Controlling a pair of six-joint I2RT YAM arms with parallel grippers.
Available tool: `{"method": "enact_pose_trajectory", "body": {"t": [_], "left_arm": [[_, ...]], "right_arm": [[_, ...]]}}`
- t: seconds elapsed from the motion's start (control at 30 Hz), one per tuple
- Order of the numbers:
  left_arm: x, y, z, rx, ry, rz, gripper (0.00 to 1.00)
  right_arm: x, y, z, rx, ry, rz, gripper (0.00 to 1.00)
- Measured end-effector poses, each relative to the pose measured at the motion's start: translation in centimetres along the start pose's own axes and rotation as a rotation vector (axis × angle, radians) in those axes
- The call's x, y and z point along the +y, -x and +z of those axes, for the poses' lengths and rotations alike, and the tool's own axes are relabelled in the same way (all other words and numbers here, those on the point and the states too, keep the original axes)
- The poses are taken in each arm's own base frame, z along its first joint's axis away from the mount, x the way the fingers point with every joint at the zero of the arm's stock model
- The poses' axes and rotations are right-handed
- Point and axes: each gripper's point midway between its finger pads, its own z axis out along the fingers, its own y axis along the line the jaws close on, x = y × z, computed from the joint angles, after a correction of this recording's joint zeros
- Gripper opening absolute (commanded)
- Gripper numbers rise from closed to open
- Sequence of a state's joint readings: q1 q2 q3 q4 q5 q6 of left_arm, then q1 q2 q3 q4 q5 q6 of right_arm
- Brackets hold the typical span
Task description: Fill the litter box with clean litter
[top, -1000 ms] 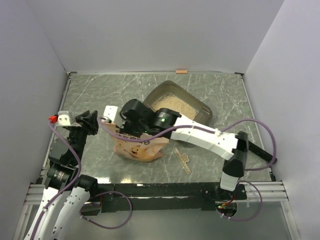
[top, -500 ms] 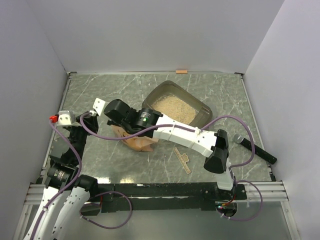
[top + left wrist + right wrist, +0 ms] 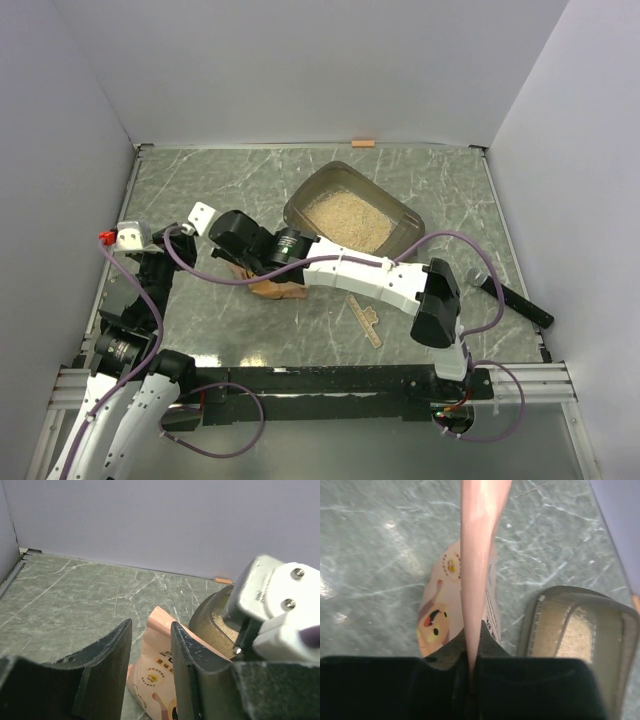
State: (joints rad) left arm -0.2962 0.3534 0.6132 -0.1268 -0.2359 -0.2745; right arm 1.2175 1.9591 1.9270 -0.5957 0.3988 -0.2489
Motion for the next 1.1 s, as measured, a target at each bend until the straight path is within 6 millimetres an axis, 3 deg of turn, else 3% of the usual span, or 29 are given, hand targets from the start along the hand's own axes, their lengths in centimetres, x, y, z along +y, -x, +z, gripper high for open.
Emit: {"method": "enact_pose_trajectory", "body": {"t": [0.07, 0.13, 0.27, 0.37, 0.5, 0.57, 0.63, 0.73, 0.87, 0.93, 1.1], "left_arm": [[0.0, -0.1, 0.0, 0.002, 0.001, 0.0, 0.42], [0.1, -0.1, 0.0, 0.005, 0.003, 0.001, 0.42], [0.1, -0.3, 0.0, 0.013, 0.006, 0.003, 0.42], [0.1, -0.3, 0.0, 0.013, 0.006, 0.003, 0.42], [0.1, -0.4, 0.0, 0.015, 0.006, 0.003, 0.42], [0.1, -0.4, 0.0, 0.016, 0.005, 0.004, 0.42], [0.1, -0.5, 0.0, 0.018, 0.005, 0.004, 0.42], [0.1, -0.5, 0.0, 0.019, 0.003, 0.004, 0.42], [0.1, -0.6, 0.1, 0.024, 0.004, 0.005, 0.43], [0.1, -0.6, 0.1, 0.025, 0.004, 0.005, 0.43], [0.1, -0.8, 0.2, 0.03, 0.005, 0.006, 0.44]], "right_arm": [[0.4, 0.2, -0.2, -0.011, 0.02, 0.026, 0.38], [0.2, 0.5, -0.8, -0.032, 0.025, 0.051, 0.51], [-2.0, 1.1, -4.1, -0.089, 0.006, 0.101, 0.62], [-5.5, 1.4, -7.8, -0.166, -0.037, 0.174, 0.64], [-11.5, -1.6, -12.7, -0.234, -0.114, 0.303, 0.67], [-13.8, -3.3, -13.2, -0.23, -0.153, 0.351, 0.68], [-14.5, -5.6, -13.1, -0.211, -0.147, 0.389, 0.74], [-13.2, -9.0, -11.4, -0.151, -0.065, 0.417, 0.82], [-9.6, -13.3, -9.2, -0.059, 0.113, 0.444, 0.86], [-8.0, -13.9, -8.8, -0.048, 0.21, 0.459, 0.87], [-5.3, -12.9, -8.1, -0.086, 0.42, 0.47, 0.87]]}}
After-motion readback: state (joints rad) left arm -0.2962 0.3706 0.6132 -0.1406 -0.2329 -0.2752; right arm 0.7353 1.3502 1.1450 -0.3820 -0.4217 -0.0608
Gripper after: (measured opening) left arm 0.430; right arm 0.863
